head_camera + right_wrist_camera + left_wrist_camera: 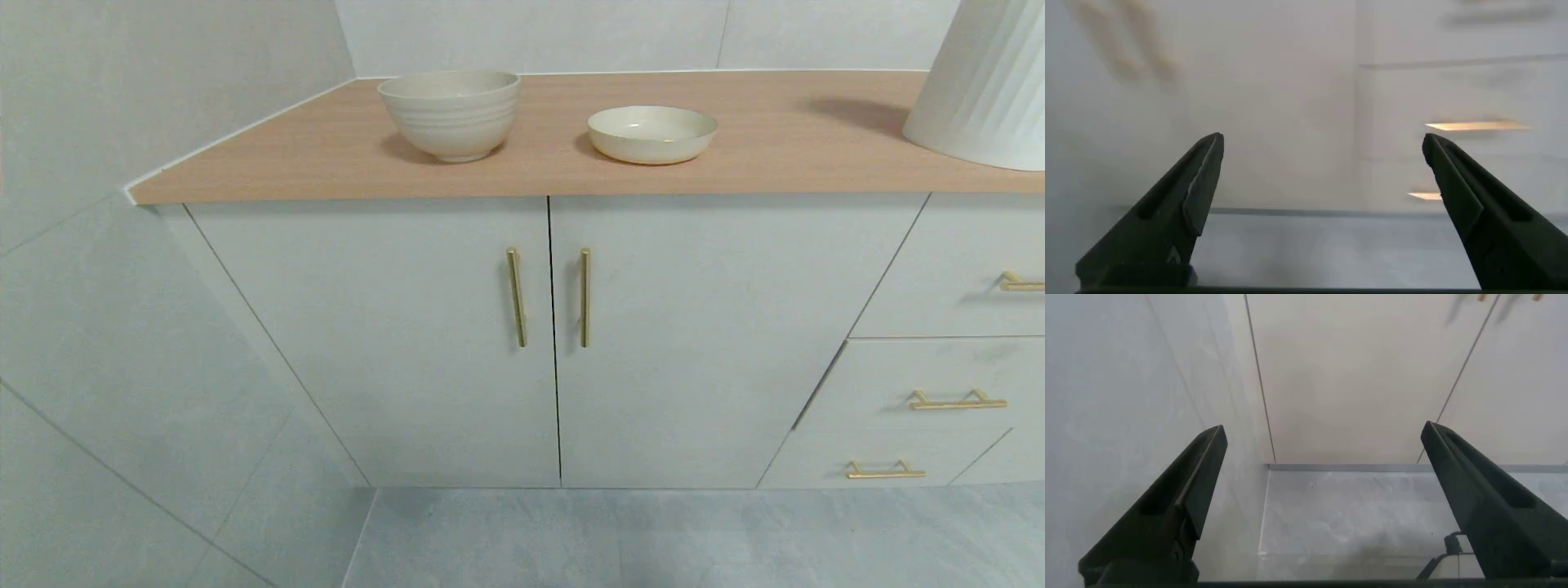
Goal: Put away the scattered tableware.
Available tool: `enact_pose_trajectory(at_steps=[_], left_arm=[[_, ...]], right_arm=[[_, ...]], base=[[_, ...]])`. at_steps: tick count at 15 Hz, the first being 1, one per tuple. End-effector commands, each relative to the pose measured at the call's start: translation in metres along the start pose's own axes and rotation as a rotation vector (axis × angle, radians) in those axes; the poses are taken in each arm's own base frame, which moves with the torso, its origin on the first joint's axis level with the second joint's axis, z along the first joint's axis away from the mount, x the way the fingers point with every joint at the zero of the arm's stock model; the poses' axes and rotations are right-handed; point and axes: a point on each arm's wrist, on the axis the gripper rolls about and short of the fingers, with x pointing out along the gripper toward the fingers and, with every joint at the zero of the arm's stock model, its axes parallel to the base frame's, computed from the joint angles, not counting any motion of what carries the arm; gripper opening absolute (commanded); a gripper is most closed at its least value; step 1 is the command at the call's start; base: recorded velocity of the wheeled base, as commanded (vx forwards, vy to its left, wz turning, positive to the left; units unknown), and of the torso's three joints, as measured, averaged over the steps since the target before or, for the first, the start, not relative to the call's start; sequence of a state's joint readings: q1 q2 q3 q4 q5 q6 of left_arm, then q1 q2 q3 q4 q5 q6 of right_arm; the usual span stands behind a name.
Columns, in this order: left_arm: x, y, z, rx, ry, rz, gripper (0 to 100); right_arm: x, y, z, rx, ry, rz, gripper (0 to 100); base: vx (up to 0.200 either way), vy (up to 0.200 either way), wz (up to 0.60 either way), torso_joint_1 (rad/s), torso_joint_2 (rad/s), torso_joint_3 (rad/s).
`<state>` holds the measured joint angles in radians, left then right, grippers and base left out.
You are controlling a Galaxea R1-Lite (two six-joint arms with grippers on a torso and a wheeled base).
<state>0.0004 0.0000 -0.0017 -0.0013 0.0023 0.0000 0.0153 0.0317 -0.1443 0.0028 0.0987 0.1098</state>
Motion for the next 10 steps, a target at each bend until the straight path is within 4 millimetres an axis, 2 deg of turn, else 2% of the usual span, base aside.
enact_pose_trajectory(at_steps=[1,2,3,4,5,8,10], left_arm=[[0.0,0.0,0.0,0.0,0.0,0.0,100],[0.0,0.0,0.0,0.0,0.0,0.0,100],[0.0,0.0,0.0,0.0,0.001,0.0,100],[0.0,0.0,0.0,0.0,0.0,0.002,100],[0.0,0.0,0.0,0.0,0.0,0.002,100],[0.0,0.0,0.0,0.0,0.0,0.0,100],[0.0,0.0,0.0,0.0,0.0,0.0,100]], right_arm=[[0.013,0.006,0.032,0.074,0.099,0.238,100],[0.018,0.007,0.033,0.082,0.138,0.285,100],[0.035,0.008,0.036,0.102,0.248,0.371,100],[0.043,0.008,0.038,0.101,0.287,0.396,100],[0.063,0.011,0.048,0.073,0.362,0.507,100],[0.104,0.023,0.07,0.082,0.468,0.675,100],[0.13,0.034,0.077,0.079,0.498,0.736,100]], base=[[0.0,0.0,0.0,0.0,0.0,0.0],[0.0,0.0,0.0,0.0,0.0,0.0],[0.0,0.0,0.0,0.0,0.0,0.0],[0.0,0.0,0.0,0.0,0.0,0.0],[0.0,0.0,0.0,0.0,0.0,0.0],[0.0,0.0,0.0,0.0,0.0,0.0],[0.0,0.0,0.0,0.0,0.0,0.0]])
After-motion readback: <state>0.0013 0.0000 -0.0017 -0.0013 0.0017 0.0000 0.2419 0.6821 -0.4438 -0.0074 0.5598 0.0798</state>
